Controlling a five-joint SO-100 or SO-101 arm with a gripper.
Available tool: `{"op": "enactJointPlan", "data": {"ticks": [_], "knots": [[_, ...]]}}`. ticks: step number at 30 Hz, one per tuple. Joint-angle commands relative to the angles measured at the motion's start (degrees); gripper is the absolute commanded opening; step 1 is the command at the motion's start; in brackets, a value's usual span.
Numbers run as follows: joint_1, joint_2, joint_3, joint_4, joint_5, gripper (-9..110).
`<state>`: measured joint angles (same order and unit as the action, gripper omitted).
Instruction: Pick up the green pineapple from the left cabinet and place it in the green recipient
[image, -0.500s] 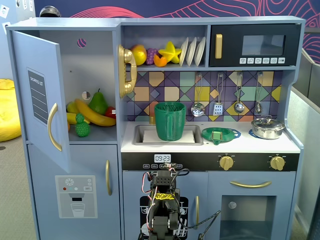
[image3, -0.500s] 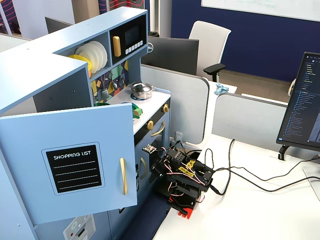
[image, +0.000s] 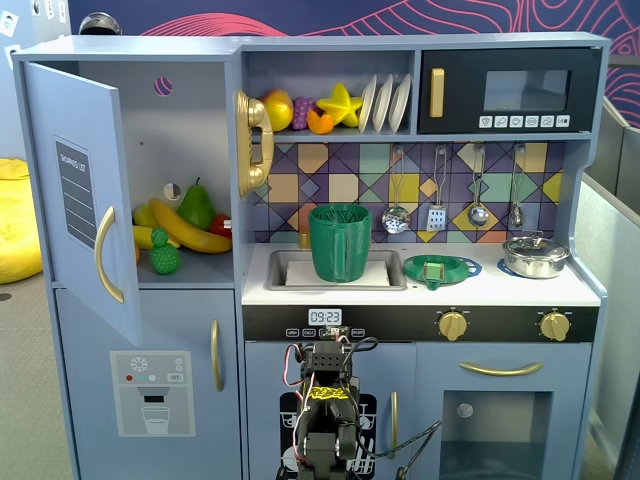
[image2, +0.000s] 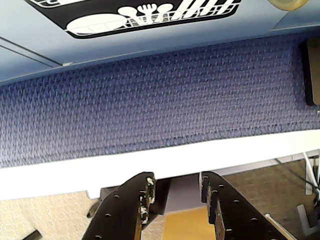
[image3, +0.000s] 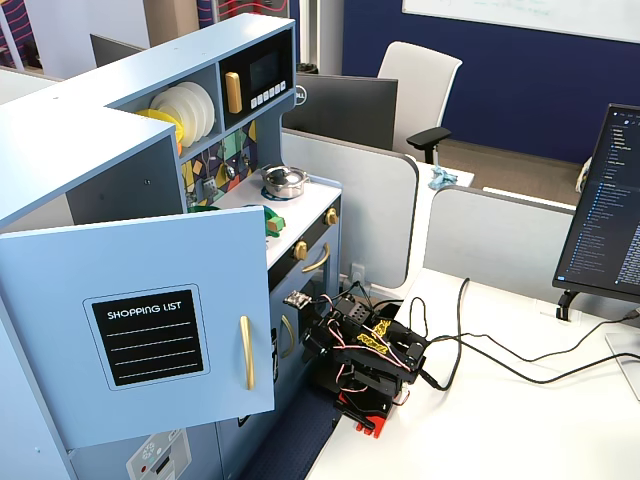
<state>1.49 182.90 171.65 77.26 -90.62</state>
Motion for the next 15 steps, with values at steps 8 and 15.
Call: {"op": "enactJointPlan", "data": {"ticks": [8,15], "knots": [[-18.11,-7.03,-8.00,-53.26,-9.58,11],[-33.31,-12.57,-21.71,-64.16,-2.46,26]]}}
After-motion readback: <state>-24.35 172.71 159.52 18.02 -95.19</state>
